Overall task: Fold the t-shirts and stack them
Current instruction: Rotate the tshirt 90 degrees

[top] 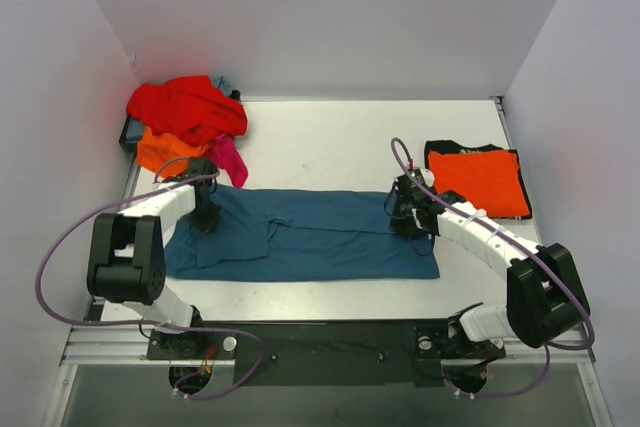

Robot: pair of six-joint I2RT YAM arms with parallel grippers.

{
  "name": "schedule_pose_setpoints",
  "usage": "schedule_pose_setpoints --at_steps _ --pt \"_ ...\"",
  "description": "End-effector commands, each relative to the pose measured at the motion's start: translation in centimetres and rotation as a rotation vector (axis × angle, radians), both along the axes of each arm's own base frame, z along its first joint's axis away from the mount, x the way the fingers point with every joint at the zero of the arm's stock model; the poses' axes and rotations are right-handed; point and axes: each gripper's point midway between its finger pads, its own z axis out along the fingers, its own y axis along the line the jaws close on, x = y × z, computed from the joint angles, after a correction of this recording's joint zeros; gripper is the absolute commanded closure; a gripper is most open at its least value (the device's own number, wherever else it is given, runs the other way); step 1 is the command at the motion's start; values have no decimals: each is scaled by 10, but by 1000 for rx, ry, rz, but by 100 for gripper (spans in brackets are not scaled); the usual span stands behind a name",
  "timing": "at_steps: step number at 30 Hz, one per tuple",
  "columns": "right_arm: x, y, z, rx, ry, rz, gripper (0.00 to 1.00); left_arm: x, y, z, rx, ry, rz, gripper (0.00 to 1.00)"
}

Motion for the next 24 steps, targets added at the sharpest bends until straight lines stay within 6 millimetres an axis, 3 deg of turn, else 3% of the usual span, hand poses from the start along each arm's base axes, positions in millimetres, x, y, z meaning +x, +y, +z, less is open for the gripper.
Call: schedule_pose_setpoints --at_steps 1,5,7,13,17,24 --pt "-12 -29 -11 -83 39 -114 100 -54 20 -5 77 272 175 100" --pt "-16 -35 -17 -102 57 -124 100 -61 29 -2 110 216 202 100" --pt "-17 -34 -17 -101 62 -111 100 -48 27 7 111 147 157 100" --pt "-19 -27 -19 -110 71 -71 100 -21 22 58 216 -44 68 100" --pt "-28 -27 -24 -140 94 -75 100 -6 11 55 139 -169 69 100" --pt "-52 -29 -41 -183 173 -86 100 3 -9 21 25 -185 137 100"
